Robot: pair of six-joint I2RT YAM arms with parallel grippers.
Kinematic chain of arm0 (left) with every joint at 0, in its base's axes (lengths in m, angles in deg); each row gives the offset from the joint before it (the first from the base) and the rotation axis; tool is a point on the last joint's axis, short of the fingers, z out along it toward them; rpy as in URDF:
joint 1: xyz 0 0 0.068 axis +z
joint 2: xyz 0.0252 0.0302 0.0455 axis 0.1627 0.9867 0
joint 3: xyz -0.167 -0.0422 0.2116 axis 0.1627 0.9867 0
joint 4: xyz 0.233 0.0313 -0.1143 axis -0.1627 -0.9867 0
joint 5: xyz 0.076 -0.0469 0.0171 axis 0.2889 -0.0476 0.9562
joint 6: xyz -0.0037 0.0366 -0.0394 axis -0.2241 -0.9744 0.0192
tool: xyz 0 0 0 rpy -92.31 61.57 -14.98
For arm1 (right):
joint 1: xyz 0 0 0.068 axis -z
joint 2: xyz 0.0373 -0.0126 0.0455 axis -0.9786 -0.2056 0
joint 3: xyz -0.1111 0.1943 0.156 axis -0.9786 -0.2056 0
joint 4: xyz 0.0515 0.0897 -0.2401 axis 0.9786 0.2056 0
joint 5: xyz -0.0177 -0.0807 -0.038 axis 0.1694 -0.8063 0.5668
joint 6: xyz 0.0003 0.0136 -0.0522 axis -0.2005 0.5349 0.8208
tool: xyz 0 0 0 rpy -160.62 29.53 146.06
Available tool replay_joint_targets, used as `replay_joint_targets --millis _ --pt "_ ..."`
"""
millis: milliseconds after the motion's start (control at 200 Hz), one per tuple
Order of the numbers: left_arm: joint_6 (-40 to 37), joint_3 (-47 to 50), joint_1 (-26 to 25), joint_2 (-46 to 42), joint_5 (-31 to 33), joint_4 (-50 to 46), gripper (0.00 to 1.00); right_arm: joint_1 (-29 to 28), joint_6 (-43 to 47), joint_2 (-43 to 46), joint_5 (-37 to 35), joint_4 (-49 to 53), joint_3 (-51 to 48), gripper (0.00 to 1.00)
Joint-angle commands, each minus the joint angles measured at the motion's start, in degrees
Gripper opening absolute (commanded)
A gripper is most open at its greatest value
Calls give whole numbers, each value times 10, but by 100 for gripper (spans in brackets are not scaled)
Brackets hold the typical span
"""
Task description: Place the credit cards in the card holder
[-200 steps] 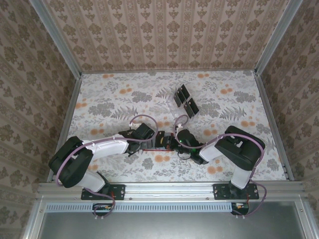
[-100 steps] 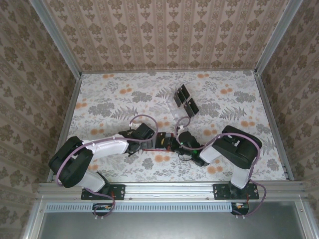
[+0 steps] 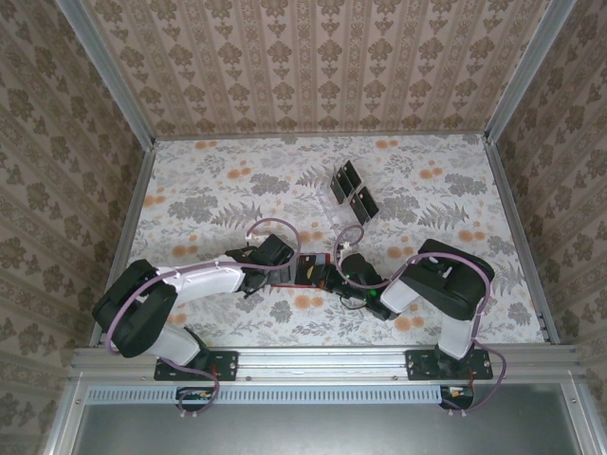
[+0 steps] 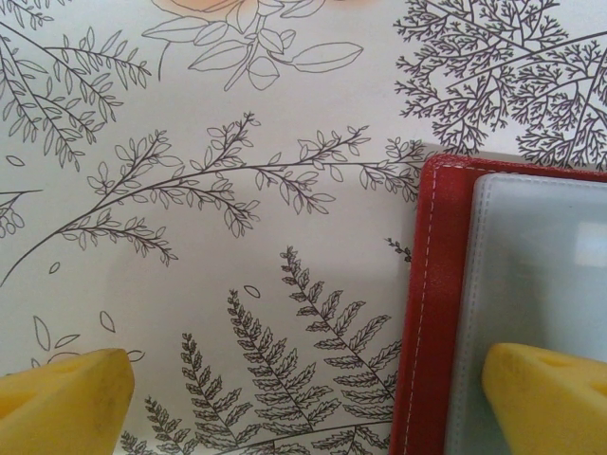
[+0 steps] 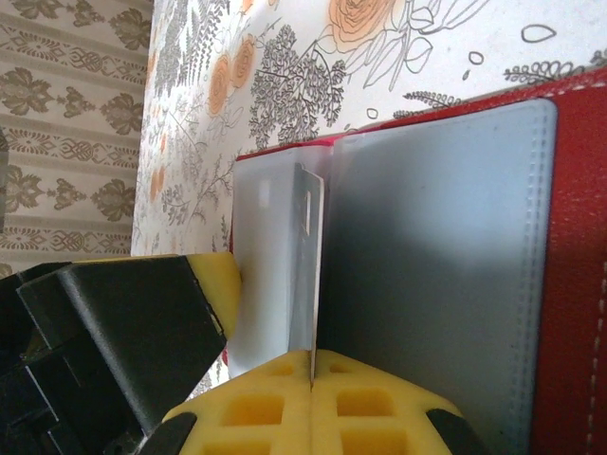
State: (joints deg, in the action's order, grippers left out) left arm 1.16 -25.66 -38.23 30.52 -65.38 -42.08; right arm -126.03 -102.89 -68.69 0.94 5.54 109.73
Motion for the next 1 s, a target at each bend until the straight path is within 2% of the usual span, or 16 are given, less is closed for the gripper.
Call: replay_joint_targets --millis 0,365,995 --pt "-6 19 0 -4 -1 -43 100 -3 -5 -23 12 3 -8 0" --pt "-6 19 1 -6 -2 -44 100 3 -21 -55 21 -21 -1 0" --pt "-8 20 1 -3 -3 -41 100 15 -28 -58 67 -6 -7 0"
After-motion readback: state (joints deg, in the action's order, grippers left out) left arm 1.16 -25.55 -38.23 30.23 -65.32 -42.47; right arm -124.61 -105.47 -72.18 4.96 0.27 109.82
